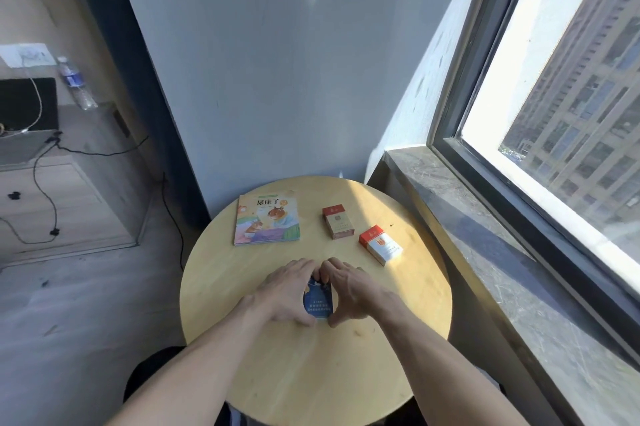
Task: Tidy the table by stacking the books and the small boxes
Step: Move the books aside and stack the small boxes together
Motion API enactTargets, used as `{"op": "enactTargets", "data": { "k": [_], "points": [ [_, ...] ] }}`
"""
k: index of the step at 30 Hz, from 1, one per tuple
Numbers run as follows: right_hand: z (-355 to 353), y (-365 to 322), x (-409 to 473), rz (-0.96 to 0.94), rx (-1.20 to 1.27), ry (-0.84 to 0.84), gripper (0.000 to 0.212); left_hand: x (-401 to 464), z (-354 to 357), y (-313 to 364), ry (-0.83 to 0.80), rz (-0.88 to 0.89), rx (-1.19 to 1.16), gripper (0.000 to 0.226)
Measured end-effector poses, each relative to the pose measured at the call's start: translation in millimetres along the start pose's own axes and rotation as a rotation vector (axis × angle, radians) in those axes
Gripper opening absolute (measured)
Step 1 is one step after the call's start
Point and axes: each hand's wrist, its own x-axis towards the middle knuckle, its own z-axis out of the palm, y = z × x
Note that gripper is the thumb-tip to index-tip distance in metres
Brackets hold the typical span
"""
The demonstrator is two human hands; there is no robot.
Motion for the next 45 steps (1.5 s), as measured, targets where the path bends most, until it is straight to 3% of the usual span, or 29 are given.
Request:
{"op": "enactTargets", "data": {
  "k": [6, 10, 14, 16, 19, 24, 28, 31, 33, 36, 39, 42, 45],
  "points": [
    [0, 5, 11, -0.001, 0.015, -0.005, 0.085, 5, -4, -6, -0.015, -0.010, -0.020, 0.072],
    [-18, 17, 10, 0.029, 0.055, -0.055, 0.068, 7, -4, -7, -0.015, -0.014, -0.005, 0.073],
    [-43, 50, 4, 0.227, 0.032, 0.209, 0.039, 4, -10, -17, -0.005, -0.060, -0.018, 0.070],
    [-47, 68, 0, 0.369, -0.028, 0.273, 0.037, 1, -15, -26, 0.008, -0.096, -0.024, 0.069],
    [-45, 83, -3, 0.497, 0.039, 0.189, 0.038, -3, -21, -37, 0.027, -0.134, -0.033, 0.067],
    [-39, 68, 10, 0.509, 0.171, 0.110, 0.031, 2, -28, -42, 0.023, -0.155, -0.052, 0.067],
    [-46, 55, 24, 0.554, 0.167, -0.028, 0.045, 8, -30, -47, 0.010, -0.152, -0.064, 0.068],
    [-77, 54, 36, 0.654, 0.299, -0.129, 0.047, 11, -30, -52, 0.006, -0.144, -0.089, 0.069],
    [-93, 58, 52, 0.594, 0.162, -0.095, 0.039, 12, -30, -56, 0.010, -0.137, -0.103, 0.070],
    [-101, 61, 81, 0.346, -0.132, 0.032, 0.028, 15, -29, -59, 0.016, -0.123, -0.126, 0.070],
    [-97, 61, 106, 0.161, -0.279, -0.043, 0.032, 17, -27, -62, 0.020, -0.116, -0.128, 0.072],
    [-93, 60, 125, 0.140, -0.353, -0.144, 0.036, 19, -26, -65, 0.025, -0.110, -0.121, 0.073],
    [-86, 63, 134, 0.168, -0.338, -0.168, 0.054, 20, -24, -67, 0.038, -0.104, -0.114, 0.073]
  ]
}}
